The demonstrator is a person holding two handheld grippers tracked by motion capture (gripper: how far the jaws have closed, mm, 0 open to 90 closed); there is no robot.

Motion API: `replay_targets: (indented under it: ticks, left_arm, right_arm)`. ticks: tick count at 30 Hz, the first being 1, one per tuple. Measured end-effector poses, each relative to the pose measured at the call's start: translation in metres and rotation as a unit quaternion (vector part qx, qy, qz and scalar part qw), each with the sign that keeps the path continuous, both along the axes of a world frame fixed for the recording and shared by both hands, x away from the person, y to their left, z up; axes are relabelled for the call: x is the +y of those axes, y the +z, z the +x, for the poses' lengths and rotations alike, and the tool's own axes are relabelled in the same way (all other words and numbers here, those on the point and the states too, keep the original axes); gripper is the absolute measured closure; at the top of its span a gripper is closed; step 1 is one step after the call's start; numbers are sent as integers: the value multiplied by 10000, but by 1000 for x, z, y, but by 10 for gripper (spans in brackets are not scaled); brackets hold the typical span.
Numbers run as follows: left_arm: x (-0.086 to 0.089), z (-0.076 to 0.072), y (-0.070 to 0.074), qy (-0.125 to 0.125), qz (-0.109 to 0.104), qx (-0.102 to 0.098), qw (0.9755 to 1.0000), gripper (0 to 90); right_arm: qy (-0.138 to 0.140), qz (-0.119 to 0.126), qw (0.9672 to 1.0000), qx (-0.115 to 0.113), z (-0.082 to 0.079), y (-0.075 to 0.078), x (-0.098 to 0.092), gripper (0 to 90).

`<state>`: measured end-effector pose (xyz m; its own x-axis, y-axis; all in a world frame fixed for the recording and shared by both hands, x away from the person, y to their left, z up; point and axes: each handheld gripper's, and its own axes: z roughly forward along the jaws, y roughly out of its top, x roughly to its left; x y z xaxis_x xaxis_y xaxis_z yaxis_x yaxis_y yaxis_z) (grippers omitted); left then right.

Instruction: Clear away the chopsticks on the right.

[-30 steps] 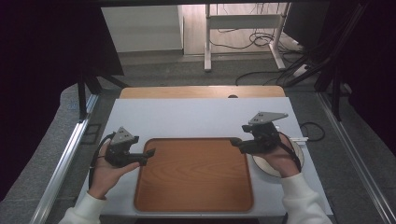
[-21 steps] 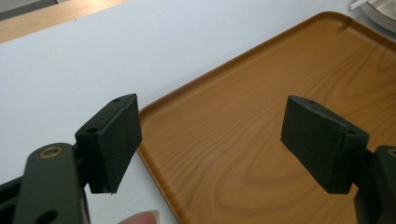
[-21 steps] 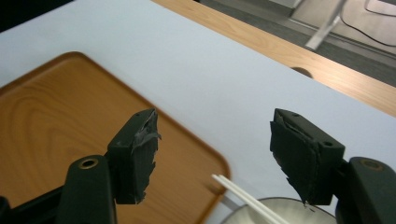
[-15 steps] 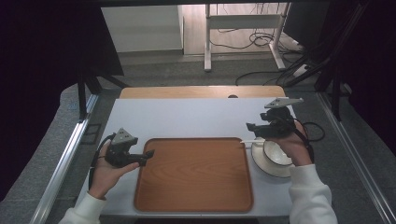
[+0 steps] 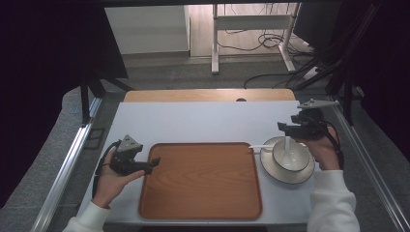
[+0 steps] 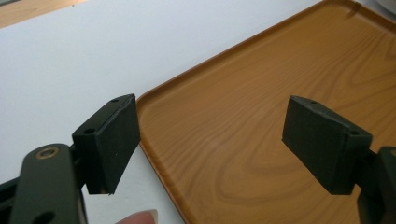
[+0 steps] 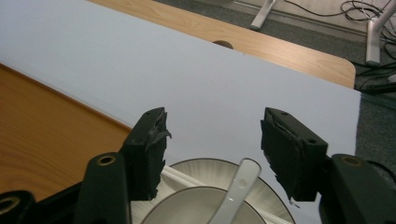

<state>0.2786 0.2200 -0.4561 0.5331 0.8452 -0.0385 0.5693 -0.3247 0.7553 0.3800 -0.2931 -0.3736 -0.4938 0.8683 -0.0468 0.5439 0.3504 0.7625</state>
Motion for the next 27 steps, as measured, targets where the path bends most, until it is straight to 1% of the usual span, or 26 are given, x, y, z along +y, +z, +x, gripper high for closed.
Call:
replay_targets:
  ticks: [4, 8, 9, 10, 13, 16, 18, 23, 27]
  left_arm:
    - [0, 3, 0, -38, 30, 11, 10000, 180]
    - [-1, 5, -1, -57, 34, 49, 10000, 178]
    - [-1, 5, -1, -57, 34, 49, 10000, 178]
    - [-1, 5, -2, -79, 53, 73, 9999, 177]
    - [0, 5, -3, -74, 48, 77, 9999, 176]
    - [1, 4, -3, -50, 50, 75, 9999, 175]
    - [1, 4, -2, -39, 63, 72, 9999, 175]
    - [1, 3, -2, -27, 72, 53, 10000, 175]
    - [1, 4, -3, -40, 103, 79, 9999, 175]
  right_arm:
    - [-116, -55, 9999, 70, 1, -3, -10, 463]
    - [-341, -220, 9991, 148, 3, -7, -21, 511]
    - [-341, -220, 9991, 148, 3, -7, -21, 511]
    - [-466, -346, 9981, 195, 5, -9, -25, 536]
    - [-531, -562, 9967, 262, 8, -13, -31, 586]
    - [-572, -678, 9954, 363, 12, -19, -34, 636]
    - [-614, -758, 9945, 388, 14, -21, -35, 681]
    - [-695, -822, 9933, 429, 17, -26, -40, 774]
    - [-824, -788, 9925, 448, 19, -28, -48, 855]
